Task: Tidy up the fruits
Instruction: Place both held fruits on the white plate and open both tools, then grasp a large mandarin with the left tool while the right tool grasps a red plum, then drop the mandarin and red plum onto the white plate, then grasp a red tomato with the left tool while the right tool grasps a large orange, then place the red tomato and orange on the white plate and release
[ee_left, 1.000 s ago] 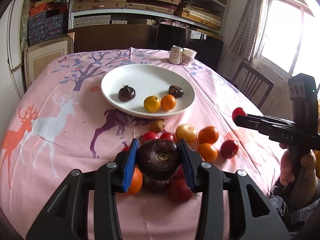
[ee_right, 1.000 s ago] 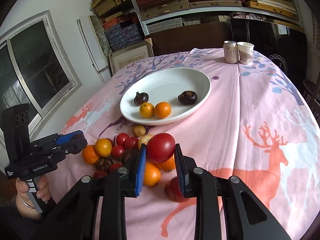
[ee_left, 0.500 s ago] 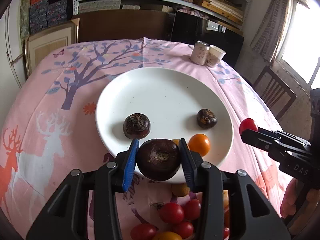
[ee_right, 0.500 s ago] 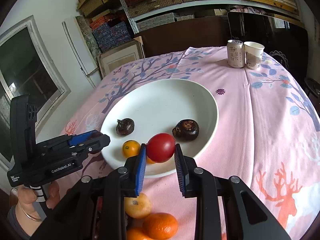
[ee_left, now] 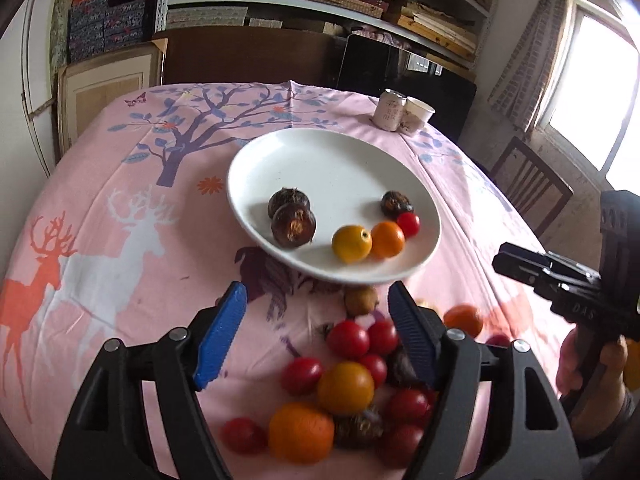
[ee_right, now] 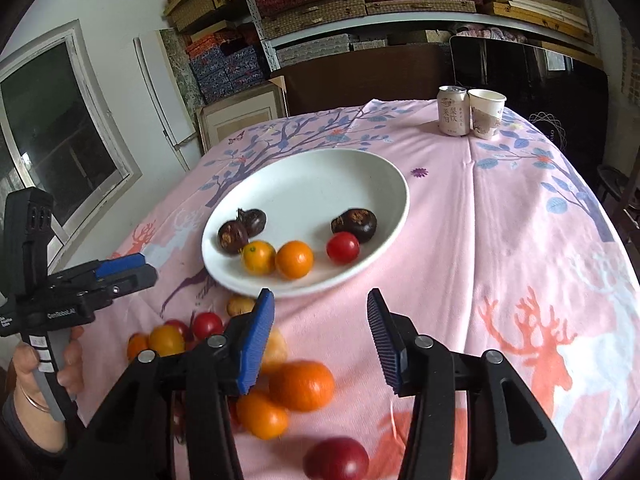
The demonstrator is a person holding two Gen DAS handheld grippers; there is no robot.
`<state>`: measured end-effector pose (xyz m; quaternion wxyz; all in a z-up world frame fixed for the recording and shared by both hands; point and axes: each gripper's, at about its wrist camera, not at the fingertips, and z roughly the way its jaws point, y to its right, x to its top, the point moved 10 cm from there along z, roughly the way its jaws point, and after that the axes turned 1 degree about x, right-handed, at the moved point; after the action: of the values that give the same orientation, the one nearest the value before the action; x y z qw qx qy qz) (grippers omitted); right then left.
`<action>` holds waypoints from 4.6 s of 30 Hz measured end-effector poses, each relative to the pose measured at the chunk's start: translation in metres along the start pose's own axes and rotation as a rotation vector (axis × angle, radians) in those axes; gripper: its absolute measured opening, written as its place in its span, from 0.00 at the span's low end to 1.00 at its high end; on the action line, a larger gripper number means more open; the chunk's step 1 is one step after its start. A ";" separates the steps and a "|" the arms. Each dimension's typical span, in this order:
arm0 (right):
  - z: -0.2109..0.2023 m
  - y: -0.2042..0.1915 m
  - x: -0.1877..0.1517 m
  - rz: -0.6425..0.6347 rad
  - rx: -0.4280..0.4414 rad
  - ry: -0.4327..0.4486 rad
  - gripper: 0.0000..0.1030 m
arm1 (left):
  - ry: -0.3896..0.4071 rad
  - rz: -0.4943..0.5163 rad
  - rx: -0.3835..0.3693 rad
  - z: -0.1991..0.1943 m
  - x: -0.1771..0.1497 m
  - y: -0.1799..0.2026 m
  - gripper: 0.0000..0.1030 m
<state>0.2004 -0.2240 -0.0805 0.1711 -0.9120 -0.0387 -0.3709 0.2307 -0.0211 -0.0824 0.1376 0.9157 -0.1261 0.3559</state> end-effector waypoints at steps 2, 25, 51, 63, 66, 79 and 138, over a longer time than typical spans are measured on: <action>-0.011 0.004 -0.020 -0.004 -0.011 -0.001 0.47 | -0.005 0.036 0.024 -0.014 -0.024 -0.004 0.69; -0.009 0.006 -0.103 0.002 -0.019 -0.045 0.39 | 0.032 0.262 0.182 -0.005 -0.085 0.012 0.39; -0.026 -0.013 -0.021 0.021 0.080 0.028 0.40 | 0.135 0.121 0.018 -0.039 -0.021 0.025 0.38; 0.089 -0.006 0.062 0.144 0.062 -0.070 0.40 | 0.000 0.005 -0.011 0.081 0.066 0.025 0.38; 0.098 -0.003 0.064 0.158 0.064 -0.080 0.48 | -0.029 -0.036 -0.001 0.090 0.070 0.018 0.42; 0.012 -0.011 -0.017 -0.043 -0.007 -0.021 0.54 | 0.019 0.052 0.046 -0.013 -0.017 -0.017 0.72; 0.029 -0.021 0.045 0.068 0.134 0.015 0.49 | 0.059 0.092 0.051 0.026 0.044 0.020 0.72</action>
<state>0.2477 -0.1971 -0.0629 0.2448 -0.8964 -0.0312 -0.3683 0.2714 -0.0549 -0.0675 0.1013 0.9012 -0.1548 0.3919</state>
